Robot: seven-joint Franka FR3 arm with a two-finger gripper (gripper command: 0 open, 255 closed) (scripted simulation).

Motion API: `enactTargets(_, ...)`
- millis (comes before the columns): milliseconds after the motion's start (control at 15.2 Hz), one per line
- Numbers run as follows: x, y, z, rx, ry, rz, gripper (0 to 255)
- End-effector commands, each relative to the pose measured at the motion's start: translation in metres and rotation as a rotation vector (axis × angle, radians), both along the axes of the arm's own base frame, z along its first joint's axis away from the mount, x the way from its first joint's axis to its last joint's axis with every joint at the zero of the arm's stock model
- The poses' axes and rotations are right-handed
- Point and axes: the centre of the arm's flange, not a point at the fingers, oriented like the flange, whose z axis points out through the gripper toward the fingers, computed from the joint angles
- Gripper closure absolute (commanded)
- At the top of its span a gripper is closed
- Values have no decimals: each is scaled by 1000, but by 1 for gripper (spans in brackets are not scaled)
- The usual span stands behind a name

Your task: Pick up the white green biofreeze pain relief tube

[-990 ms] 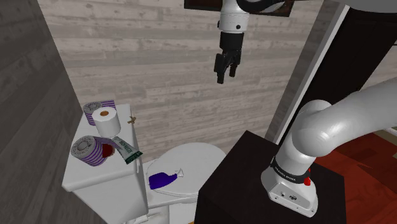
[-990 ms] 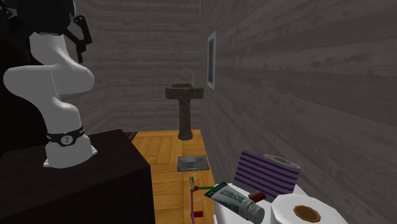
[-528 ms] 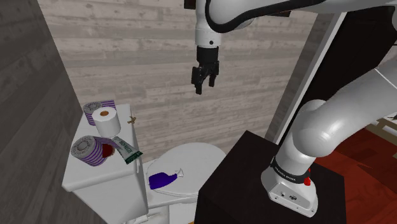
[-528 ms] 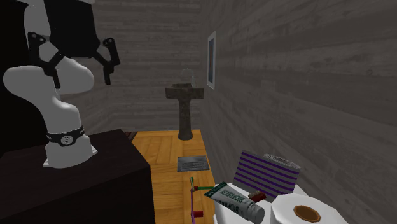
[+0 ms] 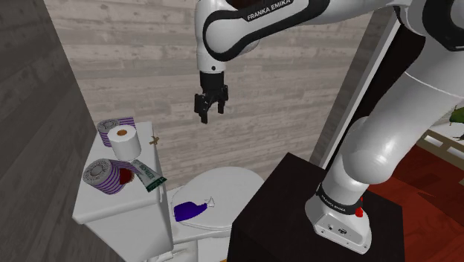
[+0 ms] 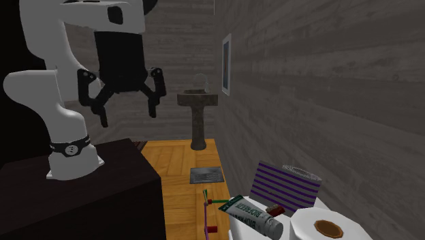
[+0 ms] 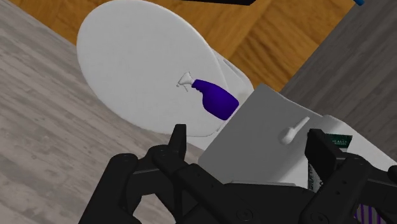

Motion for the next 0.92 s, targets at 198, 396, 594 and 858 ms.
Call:
enactTargets(198,45,36,-35,8,2,21,0)
enactTargets(396,71,58,-56,12,3,34,0)
enactTargets(594,97,80,-77,16,4,47,0)
enactTargets(858,130,110,-104,21,6,65,0)
